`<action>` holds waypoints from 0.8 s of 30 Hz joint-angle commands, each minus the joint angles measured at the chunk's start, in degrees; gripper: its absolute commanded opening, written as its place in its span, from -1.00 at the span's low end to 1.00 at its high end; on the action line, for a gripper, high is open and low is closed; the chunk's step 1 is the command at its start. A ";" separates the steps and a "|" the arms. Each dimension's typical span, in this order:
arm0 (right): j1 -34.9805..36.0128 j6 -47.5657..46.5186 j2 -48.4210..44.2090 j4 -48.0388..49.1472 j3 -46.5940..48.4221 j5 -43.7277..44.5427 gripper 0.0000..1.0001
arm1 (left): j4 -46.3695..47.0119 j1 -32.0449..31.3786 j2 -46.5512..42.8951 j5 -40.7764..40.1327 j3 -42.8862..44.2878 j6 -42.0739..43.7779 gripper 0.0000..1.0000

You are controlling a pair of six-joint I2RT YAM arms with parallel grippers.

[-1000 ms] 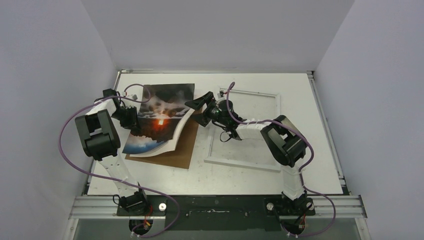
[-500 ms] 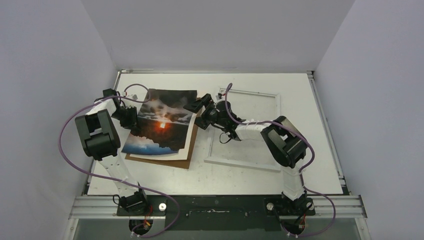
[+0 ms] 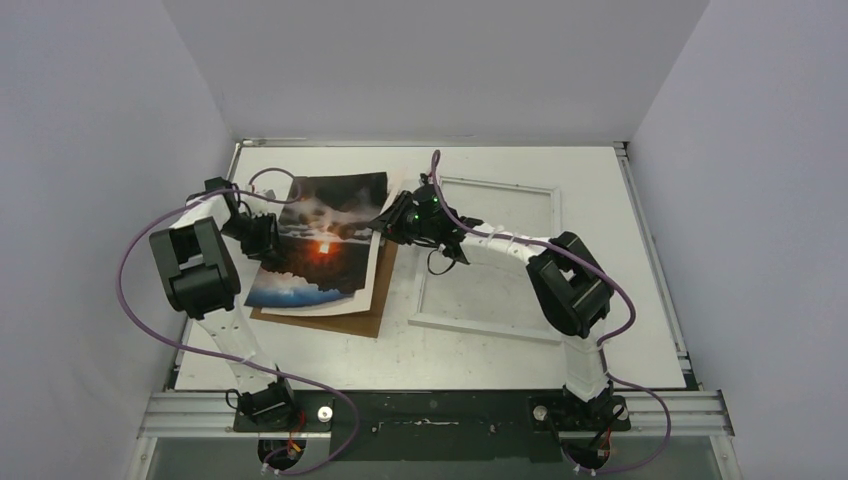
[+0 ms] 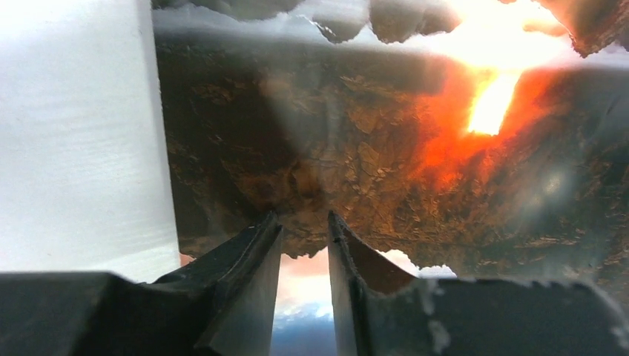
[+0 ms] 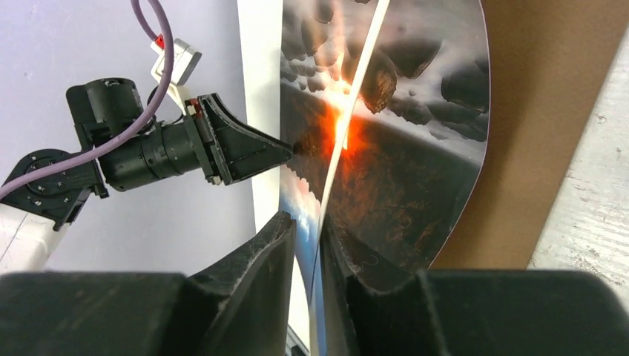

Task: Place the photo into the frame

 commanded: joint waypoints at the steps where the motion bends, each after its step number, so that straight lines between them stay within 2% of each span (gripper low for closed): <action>1: 0.74 -6.66 -3.25 -5.78 5.64 3.46 -0.65 | -8.19 1.89 -0.31 5.66 5.34 1.38 -0.33; 6: 1.14 -13.98 -4.86 -15.39 14.47 7.16 -0.88 | -12.82 2.97 -3.18 8.07 9.67 1.71 -0.06; 10: 3.21 -22.59 -3.77 -25.34 27.67 8.77 -0.89 | -13.98 3.38 -5.00 8.52 11.08 1.48 0.08; 14: 5.75 -29.51 -2.28 -35.15 39.67 12.07 -0.89 | -13.59 3.41 -5.42 7.84 10.74 0.78 0.12; 24: 6.05 -31.37 -7.65 -39.17 38.76 15.35 -0.89 | -9.08 3.46 -4.52 2.12 5.14 1.87 0.13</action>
